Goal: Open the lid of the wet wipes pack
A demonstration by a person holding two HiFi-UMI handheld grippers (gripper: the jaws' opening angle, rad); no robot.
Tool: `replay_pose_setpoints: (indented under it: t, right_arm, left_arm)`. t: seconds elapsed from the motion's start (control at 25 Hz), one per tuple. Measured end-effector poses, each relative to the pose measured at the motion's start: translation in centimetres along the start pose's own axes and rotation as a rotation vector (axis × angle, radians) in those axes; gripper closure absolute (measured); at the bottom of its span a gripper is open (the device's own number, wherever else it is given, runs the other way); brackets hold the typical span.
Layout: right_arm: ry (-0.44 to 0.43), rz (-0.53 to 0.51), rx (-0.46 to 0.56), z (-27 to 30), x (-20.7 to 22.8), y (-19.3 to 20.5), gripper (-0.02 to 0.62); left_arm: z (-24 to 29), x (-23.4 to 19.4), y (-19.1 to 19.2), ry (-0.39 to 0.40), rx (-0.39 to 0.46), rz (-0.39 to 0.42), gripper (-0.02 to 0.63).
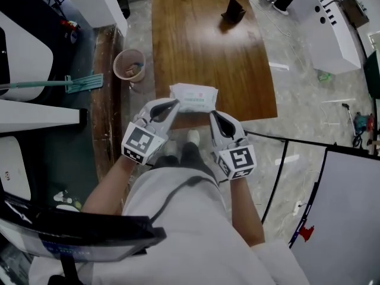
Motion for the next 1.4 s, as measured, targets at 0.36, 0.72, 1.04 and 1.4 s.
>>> replay_pose_setpoints:
  t: [0.36, 0.72, 1.04, 1.4]
  right_arm:
    - [-0.077, -0.028, -0.097, 2.7, 2.8, 3.6, 0.586]
    - [-0.148, -0.045, -0.172, 4.6, 4.6, 6.5, 0.586]
    - [-0.177, -0.033, -0.229, 5.9, 5.7, 9.9, 0.586]
    - [-0.2, -0.013, -0.255, 7.0, 6.4, 12.2, 0.584]
  left_arm:
    - [3.7, 0.2, 3.7, -0.053, -0.089, -0.029, 0.598]
    - [6.8, 1.4, 6.3, -0.07, -0.164, 0.02, 0.598]
    - [8.7, 1.4, 8.9, -0.056, -0.225, 0.047, 0.581]
    - [9.8, 2.2, 12.5, -0.008, -0.315, 0.1, 0.543]
Point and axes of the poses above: the fingertips, and each gripper's own axes: z forward along the fingers, x to its right, y out of its underside, the point moved 1 cm from there along -z, backward along the fingers, and after that the axes turned 5 degrees about -y, right-handed, at the moved point
